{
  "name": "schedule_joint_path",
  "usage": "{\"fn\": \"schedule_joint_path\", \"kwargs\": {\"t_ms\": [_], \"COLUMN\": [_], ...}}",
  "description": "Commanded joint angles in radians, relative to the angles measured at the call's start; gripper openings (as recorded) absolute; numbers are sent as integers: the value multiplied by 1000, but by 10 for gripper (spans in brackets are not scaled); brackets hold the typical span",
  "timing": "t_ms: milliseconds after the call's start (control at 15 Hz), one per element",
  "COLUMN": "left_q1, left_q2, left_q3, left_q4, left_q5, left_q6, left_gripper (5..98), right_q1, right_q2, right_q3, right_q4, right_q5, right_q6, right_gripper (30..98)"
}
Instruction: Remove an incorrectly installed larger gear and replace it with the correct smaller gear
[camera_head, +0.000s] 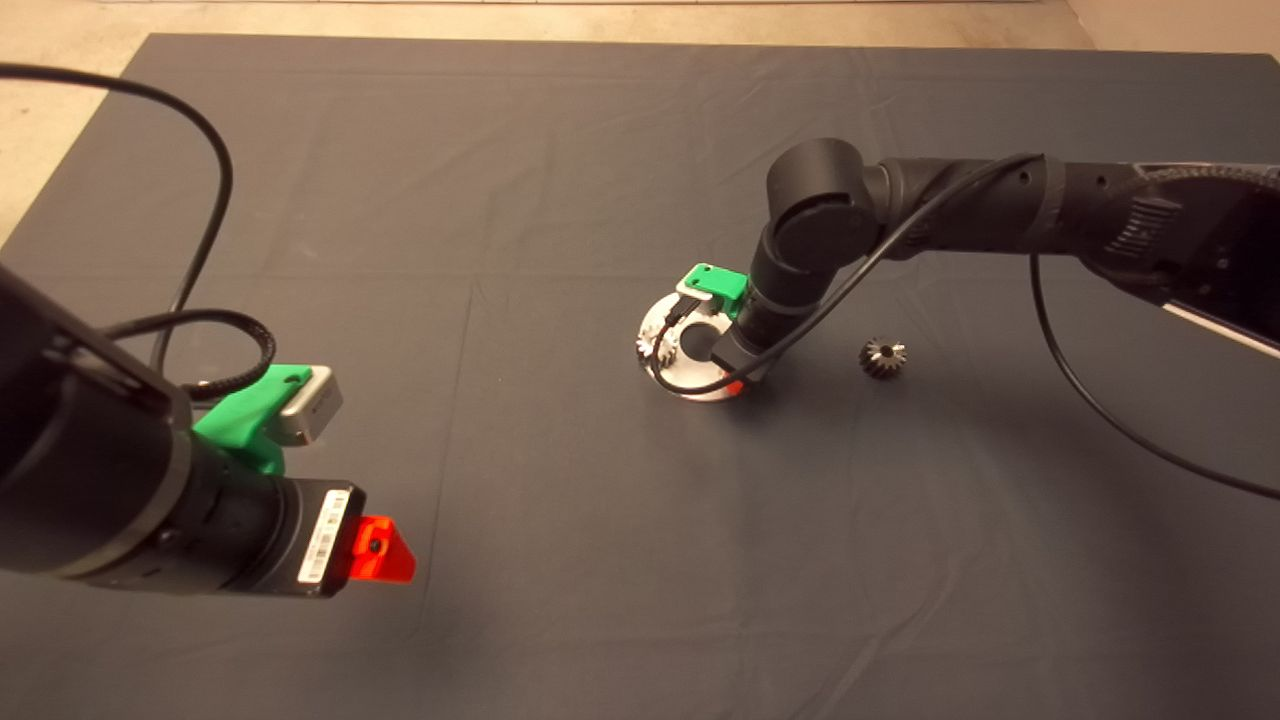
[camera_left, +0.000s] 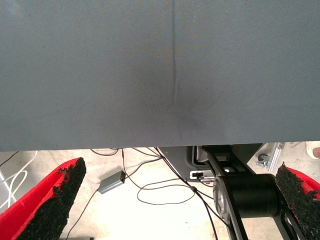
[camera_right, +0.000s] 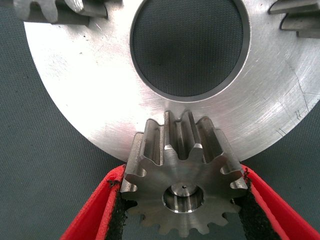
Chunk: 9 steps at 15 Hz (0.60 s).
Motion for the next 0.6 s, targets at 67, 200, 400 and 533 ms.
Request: {"fn": "schedule_joint_path", "kwargs": {"t_ms": [67,200,400,533], "left_q1": [-9,-9,-9,-9], "left_q2": [3,3,3,3], "left_q3": [13,13,13,13], "left_q4": [-18,-18,-18,-18], "left_q5": [87,87,87,87], "left_q6": [-2,-2,-2,-2], "left_gripper": [982,982,982,982], "right_q1": [19,19,22,24], "right_q2": [7,5,4,2], "right_q3": [13,20,30,32], "right_q4": [-16,-15,-16,-16], "right_q5": [-39,-39,-39,-39], "right_q6": [-1,-1,5,6], "right_gripper": [506,501,496,495]}}
